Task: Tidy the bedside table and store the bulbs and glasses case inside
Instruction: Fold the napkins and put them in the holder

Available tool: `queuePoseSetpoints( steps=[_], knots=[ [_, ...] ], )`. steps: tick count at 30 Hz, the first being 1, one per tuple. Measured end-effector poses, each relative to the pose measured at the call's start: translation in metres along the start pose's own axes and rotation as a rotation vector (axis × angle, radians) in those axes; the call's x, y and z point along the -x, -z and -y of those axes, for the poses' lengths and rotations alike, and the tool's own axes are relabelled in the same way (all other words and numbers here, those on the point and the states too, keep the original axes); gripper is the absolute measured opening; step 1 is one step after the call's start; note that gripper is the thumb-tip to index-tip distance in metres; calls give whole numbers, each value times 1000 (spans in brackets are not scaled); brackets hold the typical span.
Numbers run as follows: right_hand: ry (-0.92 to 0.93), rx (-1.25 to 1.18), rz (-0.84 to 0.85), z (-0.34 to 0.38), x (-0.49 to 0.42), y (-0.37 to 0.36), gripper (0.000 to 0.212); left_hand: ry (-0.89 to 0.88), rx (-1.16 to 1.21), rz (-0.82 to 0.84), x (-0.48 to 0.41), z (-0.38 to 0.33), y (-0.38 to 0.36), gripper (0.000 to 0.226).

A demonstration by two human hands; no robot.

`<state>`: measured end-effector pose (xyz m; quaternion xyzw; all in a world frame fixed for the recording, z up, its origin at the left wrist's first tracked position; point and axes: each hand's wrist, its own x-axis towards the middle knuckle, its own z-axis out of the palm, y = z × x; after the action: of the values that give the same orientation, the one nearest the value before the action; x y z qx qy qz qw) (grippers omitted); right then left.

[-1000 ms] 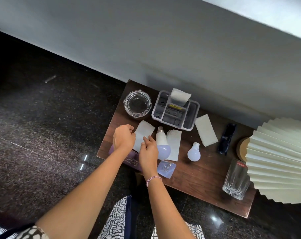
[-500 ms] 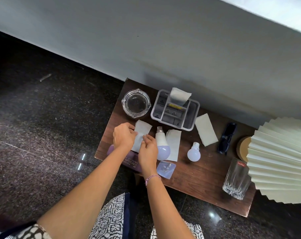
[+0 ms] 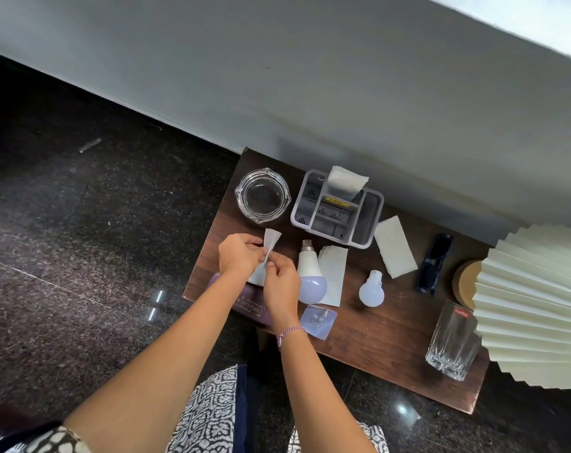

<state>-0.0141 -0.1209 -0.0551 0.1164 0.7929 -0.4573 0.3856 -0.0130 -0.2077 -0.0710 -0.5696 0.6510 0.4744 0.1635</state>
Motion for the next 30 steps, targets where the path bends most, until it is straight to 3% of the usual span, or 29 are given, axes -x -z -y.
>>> queuePoseSetpoints(
  steps=[9, 22, 30],
  knots=[
    [29, -157, -24, 13, 10, 17, 27, 151, 386, 203, 17, -10, 14, 31],
    [153, -274, -107, 40, 12, 66, 15, -32, 485, 339, 44, -58, 20, 3],
    [204, -339, -120, 55, 6, 91, 35, -82, 558, 367, 55, -76, 11, 11]
  ],
)
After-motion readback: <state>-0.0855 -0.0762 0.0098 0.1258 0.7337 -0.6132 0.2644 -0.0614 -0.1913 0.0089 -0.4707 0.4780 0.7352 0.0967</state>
